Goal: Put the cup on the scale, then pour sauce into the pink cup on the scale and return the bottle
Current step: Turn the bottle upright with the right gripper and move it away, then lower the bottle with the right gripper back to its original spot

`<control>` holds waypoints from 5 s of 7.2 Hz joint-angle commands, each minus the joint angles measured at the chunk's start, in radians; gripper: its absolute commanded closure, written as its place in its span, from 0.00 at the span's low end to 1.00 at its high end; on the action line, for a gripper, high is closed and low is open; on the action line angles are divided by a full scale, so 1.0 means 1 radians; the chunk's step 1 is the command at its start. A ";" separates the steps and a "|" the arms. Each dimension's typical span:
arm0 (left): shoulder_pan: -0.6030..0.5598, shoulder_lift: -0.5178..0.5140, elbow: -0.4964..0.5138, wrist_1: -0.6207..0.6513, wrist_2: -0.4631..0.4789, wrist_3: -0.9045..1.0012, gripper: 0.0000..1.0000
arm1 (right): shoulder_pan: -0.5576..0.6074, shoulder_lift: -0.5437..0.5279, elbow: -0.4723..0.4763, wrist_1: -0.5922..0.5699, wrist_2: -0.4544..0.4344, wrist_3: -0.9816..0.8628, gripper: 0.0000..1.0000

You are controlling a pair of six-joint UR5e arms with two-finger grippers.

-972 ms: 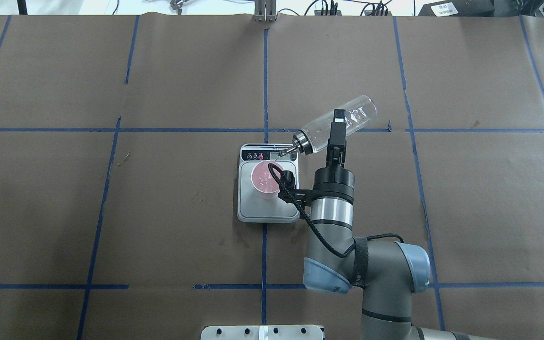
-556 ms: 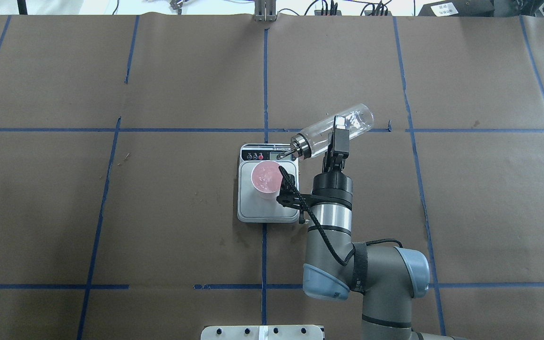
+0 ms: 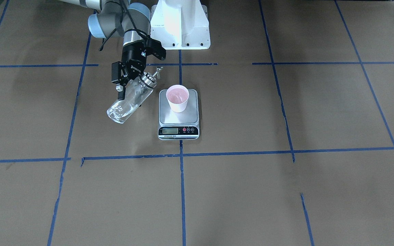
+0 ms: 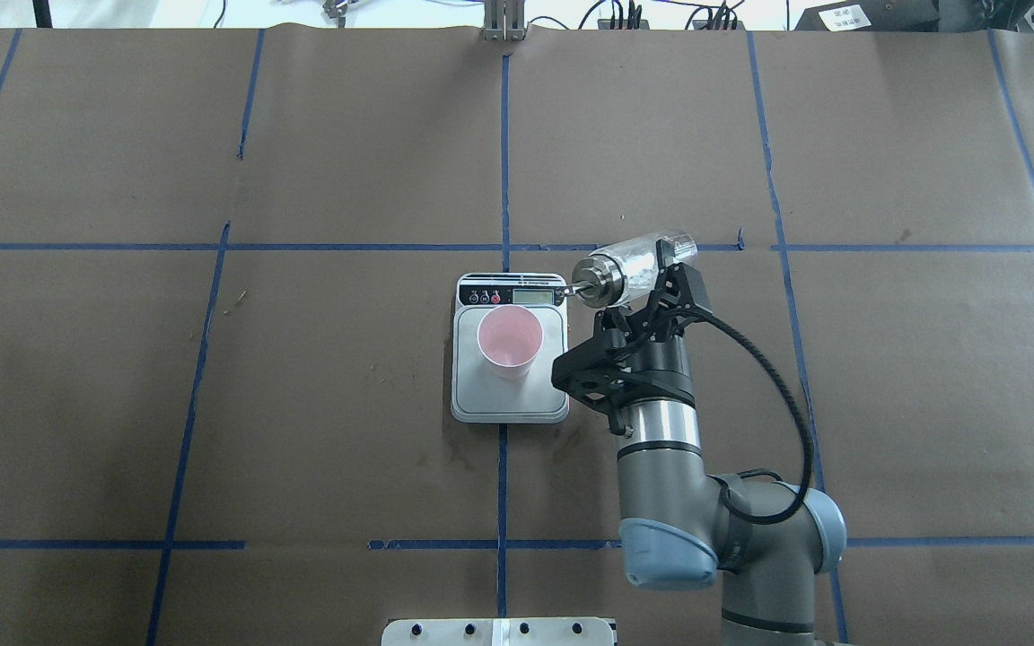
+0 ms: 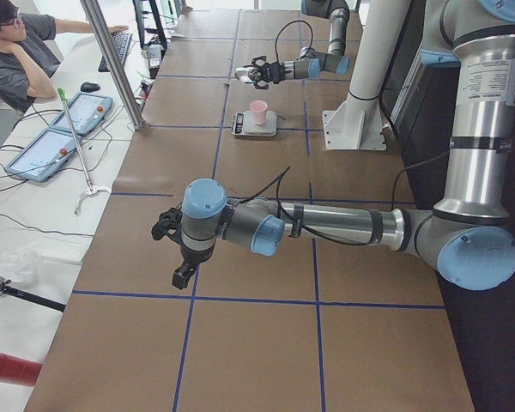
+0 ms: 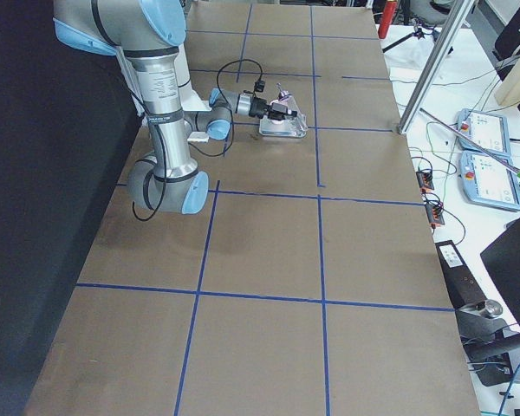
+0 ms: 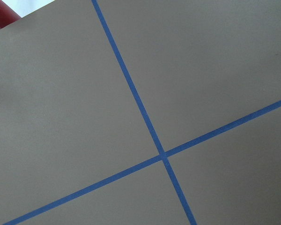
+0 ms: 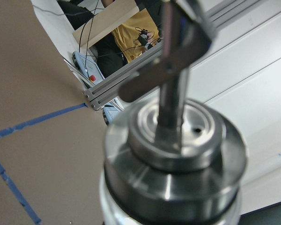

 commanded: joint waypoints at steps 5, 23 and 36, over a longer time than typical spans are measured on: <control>-0.012 -0.006 -0.005 0.003 0.000 0.000 0.00 | 0.025 -0.139 0.008 0.374 0.207 0.312 1.00; -0.021 -0.026 -0.001 0.003 0.000 0.000 0.00 | 0.200 -0.470 0.129 0.238 0.640 0.889 1.00; -0.024 -0.023 0.003 0.002 0.000 0.002 0.00 | 0.196 -0.461 0.137 0.187 0.640 0.889 0.23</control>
